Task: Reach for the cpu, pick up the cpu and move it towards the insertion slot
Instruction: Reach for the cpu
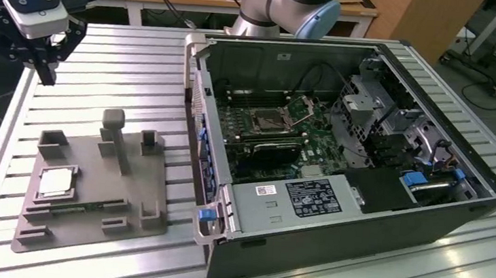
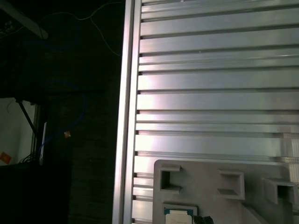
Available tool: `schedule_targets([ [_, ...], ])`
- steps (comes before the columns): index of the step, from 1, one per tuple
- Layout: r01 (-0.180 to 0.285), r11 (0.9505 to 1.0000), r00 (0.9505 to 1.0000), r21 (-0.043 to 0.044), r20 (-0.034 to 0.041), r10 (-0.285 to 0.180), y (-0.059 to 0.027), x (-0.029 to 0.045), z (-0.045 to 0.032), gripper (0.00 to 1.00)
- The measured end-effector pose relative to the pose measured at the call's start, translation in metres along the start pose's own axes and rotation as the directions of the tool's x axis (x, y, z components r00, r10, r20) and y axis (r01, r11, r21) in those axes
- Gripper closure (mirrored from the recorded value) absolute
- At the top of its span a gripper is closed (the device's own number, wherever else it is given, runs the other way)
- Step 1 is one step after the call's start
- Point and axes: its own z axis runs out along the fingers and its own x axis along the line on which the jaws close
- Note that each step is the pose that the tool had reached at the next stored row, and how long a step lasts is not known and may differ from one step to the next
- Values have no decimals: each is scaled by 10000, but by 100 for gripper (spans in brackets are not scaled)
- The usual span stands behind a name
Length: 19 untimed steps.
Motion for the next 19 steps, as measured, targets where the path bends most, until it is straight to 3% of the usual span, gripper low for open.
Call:
schedule_targets([
  [19,0,10000,10000,0,0,0,-18,73,9,89],
])
